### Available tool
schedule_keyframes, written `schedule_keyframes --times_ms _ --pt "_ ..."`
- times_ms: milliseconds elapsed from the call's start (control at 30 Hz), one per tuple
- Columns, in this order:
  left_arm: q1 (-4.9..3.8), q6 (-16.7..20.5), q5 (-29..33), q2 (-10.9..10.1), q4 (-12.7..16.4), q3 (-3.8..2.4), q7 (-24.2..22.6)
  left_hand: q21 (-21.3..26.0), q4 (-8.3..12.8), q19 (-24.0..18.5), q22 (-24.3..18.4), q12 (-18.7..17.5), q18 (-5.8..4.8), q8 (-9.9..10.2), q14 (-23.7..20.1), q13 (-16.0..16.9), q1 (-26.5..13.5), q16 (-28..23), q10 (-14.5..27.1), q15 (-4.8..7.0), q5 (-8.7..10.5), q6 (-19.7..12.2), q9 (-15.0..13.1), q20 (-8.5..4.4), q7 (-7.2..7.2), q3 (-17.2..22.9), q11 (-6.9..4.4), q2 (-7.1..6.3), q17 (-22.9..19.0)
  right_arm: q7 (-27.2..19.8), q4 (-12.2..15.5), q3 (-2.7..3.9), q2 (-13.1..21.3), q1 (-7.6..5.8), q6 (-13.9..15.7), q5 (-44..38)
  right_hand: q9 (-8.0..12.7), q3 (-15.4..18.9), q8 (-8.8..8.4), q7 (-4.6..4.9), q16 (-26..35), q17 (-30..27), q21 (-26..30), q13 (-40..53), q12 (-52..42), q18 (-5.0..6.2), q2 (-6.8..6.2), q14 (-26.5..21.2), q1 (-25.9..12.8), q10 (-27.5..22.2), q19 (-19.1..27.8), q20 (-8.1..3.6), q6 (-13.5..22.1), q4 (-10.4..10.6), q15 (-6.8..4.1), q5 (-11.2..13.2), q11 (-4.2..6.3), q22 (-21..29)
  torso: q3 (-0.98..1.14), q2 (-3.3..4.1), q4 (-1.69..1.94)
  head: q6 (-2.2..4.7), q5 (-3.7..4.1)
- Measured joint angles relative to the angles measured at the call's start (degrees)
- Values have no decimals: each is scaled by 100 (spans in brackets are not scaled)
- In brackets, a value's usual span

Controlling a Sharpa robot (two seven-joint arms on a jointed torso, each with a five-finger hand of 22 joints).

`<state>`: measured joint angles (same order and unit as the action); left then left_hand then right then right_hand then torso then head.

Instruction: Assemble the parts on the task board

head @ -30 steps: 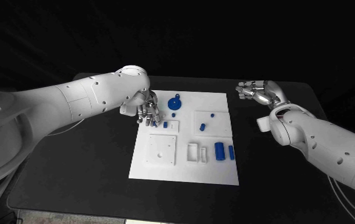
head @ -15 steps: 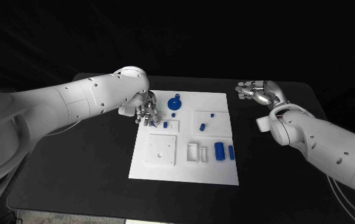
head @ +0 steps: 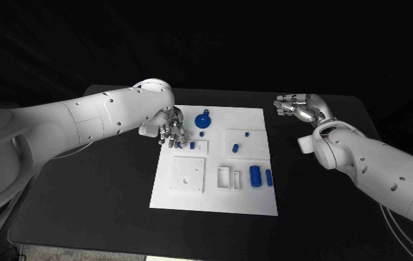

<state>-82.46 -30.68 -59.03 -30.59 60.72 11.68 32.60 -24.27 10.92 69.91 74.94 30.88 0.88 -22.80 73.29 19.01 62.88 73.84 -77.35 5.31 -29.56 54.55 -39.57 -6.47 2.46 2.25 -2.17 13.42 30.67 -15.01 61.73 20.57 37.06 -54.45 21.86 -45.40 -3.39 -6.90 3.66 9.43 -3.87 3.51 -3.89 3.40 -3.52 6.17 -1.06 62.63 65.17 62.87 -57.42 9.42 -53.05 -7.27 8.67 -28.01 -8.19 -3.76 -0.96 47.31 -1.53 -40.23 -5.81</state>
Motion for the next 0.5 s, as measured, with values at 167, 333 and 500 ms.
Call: schedule_keyframes --times_ms 167,333,500 --pt "5 30 6 -1 44 4 0 0 0 0 0 0 0 -2 0 0 0 0 0 0 -21 0 -2 0 0 0 0 0 0 -1 -2 0 -2 0 0 0 0 0 0 0 0 0 0 0 0 0 0 0 0 0 0 0 0 0 0 0 0 0 0 0 -1 1 3" --pt "7 55 9 -2 55 4 5 0 0 0 -1 0 0 -5 0 -1 0 0 0 0 -21 9 3 0 8 0 0 0 0 -1 -2 0 -3 0 0 0 0 0 0 0 0 0 0 0 0 0 0 0 0 0 0 0 0 0 0 0 0 0 2 0 -1 0 3" --pt "10 78 9 -5 55 6 7 0 0 0 -1 -1 0 -5 0 -1 0 0 0 0 -21 9 6 0 9 0 0 0 -1 -1 -2 0 -4 0 -1 0 0 0 0 0 0 0 0 0 0 0 0 0 0 0 0 0 0 0 0 0 0 0 2 0 -1 0 3"
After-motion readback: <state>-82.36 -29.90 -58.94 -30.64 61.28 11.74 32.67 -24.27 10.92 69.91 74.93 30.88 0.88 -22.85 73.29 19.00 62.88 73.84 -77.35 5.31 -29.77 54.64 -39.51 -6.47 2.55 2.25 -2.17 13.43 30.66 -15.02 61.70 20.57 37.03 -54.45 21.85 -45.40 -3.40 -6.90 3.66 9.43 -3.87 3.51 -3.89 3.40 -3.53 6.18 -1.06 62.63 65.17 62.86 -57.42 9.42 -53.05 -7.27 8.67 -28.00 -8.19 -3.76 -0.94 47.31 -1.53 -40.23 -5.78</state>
